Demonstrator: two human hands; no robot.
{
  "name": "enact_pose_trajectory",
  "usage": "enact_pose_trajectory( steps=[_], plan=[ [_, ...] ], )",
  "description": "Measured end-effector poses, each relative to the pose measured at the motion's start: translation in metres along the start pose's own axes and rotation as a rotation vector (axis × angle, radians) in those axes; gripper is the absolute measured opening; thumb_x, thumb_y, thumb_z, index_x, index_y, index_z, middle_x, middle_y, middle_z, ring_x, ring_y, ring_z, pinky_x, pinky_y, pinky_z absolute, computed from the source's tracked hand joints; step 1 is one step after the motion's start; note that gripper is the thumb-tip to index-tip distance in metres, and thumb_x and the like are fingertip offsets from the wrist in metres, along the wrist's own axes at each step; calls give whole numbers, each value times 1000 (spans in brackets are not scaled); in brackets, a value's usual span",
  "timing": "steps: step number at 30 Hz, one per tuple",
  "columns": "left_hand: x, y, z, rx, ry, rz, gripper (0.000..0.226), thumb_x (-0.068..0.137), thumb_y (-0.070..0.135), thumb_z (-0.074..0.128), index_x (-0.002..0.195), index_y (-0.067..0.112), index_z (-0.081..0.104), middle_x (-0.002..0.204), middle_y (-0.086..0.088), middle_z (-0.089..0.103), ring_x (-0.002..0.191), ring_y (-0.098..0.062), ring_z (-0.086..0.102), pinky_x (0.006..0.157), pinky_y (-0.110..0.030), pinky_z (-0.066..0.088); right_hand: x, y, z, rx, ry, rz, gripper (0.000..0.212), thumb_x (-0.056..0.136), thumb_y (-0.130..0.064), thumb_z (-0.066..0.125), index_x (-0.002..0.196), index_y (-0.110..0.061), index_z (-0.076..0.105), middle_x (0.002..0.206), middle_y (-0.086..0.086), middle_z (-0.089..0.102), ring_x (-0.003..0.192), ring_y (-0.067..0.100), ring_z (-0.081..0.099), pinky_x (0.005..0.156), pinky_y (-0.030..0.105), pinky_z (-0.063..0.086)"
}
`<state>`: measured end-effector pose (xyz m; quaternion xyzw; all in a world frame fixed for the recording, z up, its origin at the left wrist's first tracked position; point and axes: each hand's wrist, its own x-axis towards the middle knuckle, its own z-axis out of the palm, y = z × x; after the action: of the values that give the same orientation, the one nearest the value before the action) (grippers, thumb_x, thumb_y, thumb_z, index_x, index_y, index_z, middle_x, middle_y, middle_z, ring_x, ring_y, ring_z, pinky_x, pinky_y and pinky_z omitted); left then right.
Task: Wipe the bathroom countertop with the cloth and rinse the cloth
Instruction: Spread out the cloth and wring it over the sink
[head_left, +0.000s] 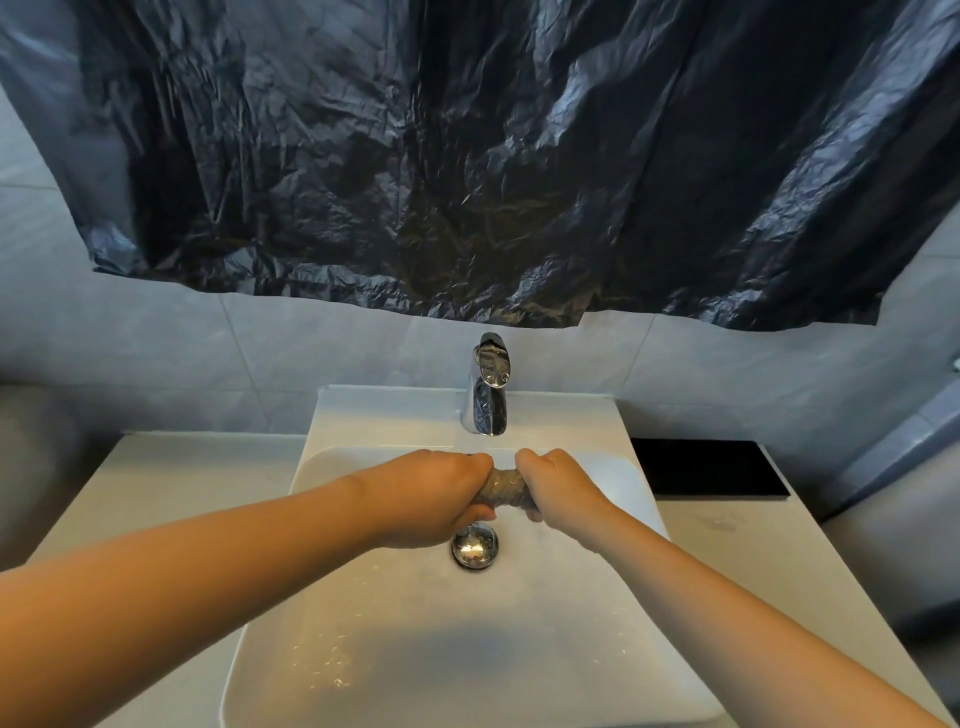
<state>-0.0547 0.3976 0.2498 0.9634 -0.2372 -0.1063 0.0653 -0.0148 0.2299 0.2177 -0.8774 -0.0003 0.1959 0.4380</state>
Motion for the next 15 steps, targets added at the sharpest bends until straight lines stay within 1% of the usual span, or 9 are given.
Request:
enact_pose_trajectory(
  steps=[2, 3, 4, 7, 12, 15],
  plan=[
    [1, -3, 3, 21, 0, 23, 31, 96, 43, 46, 112, 17, 46, 101, -3, 61, 76, -18, 49, 65, -27, 36, -1, -1, 0, -15, -58, 44, 31, 95, -25, 35, 66, -18, 43, 62, 2, 46, 53, 15, 43, 52, 25, 40],
    [2, -3, 4, 31, 2, 34, 30, 96, 43, 46, 112, 17, 46, 101, -3, 61, 75, -17, 48, 65, -26, 35, -2, -3, 0, -39, -93, 70, 32, 95, -24, 33, 66, -17, 43, 60, 2, 45, 48, 13, 38, 47, 22, 34],
    [3, -4, 5, 38, 8, 47, 30, 96, 42, 46, 112, 16, 47, 101, -3, 61, 74, -17, 47, 65, -26, 34, -3, -5, -1, -64, -132, 103, 33, 94, -25, 32, 65, -15, 43, 56, 2, 43, 44, 13, 33, 44, 20, 28],
    [5, -6, 8, 48, 25, 65, 30, 96, 41, 46, 111, 14, 47, 101, -5, 60, 73, -18, 47, 65, -28, 36, -3, -8, -3, -35, -232, 216, 36, 90, -32, 30, 61, -14, 44, 48, 0, 38, 39, 11, 23, 42, 18, 20],
    [5, -6, 16, 63, -4, 63, 31, 97, 41, 45, 112, 14, 46, 99, -6, 61, 77, -22, 56, 69, -33, 46, -2, -7, -4, -30, -330, 320, 34, 88, -32, 29, 62, -15, 43, 49, -1, 36, 38, 10, 20, 41, 17, 17],
    [4, -5, 19, 60, -19, 62, 29, 97, 40, 45, 110, 14, 45, 98, -7, 60, 76, -22, 54, 70, -35, 46, -4, -5, -3, 14, -367, 379, 30, 87, -31, 29, 64, -15, 42, 48, -2, 35, 36, 9, 18, 40, 16, 16]
  ],
)
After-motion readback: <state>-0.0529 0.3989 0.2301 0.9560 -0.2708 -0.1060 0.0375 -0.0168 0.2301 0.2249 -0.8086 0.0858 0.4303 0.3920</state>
